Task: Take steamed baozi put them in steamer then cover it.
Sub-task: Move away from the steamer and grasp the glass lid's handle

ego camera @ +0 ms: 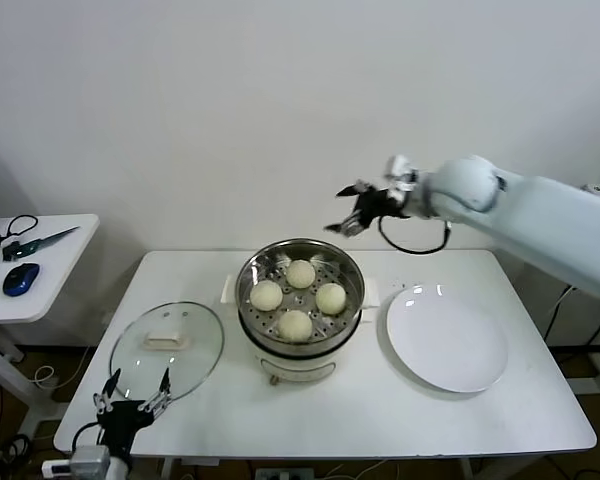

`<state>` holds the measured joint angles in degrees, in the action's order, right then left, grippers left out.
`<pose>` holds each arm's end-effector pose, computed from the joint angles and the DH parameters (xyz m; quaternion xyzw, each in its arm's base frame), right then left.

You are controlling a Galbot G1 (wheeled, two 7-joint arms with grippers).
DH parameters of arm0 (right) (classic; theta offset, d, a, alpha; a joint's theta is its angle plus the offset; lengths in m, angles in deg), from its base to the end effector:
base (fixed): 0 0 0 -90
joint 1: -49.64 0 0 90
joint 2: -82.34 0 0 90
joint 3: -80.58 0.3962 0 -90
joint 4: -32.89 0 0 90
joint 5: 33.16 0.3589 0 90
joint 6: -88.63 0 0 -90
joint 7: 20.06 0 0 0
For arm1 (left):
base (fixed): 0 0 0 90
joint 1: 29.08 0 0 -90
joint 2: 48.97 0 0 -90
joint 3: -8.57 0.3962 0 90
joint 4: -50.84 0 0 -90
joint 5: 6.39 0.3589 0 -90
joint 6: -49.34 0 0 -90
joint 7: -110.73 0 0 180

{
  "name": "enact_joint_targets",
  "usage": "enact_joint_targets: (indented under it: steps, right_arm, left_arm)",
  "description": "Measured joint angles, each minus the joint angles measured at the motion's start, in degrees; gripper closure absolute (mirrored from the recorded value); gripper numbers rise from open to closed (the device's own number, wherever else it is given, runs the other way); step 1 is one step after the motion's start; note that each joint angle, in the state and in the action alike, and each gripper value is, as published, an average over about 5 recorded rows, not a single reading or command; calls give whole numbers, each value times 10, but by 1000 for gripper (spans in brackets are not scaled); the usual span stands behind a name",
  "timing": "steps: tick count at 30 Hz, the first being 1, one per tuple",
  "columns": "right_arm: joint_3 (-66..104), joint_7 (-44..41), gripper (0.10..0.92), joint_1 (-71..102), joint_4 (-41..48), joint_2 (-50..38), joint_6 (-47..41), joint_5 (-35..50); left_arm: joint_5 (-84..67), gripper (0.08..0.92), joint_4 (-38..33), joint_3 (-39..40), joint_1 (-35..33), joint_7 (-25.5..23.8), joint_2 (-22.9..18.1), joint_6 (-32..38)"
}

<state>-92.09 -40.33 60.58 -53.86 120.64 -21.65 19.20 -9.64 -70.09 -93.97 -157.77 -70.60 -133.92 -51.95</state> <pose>0.5360 -0.1066 -0.0570 0.3984 -0.8592 0.2844 0.1489 0.1064 0.0852 -0.3479 0.0615 -0.9835 -0.0614 0.1587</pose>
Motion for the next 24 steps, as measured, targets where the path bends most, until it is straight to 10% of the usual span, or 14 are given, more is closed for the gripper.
enact_joint_targets:
  steps: [10, 24]
  right_arm:
    - [383, 110, 203, 382, -68, -49, 69, -59]
    - [817, 128, 203, 894, -96, 96, 266, -159]
  left_arm:
    - [8, 177, 6, 1, 24, 17, 18, 14]
    - [144, 177, 39, 5, 35, 81, 53, 76]
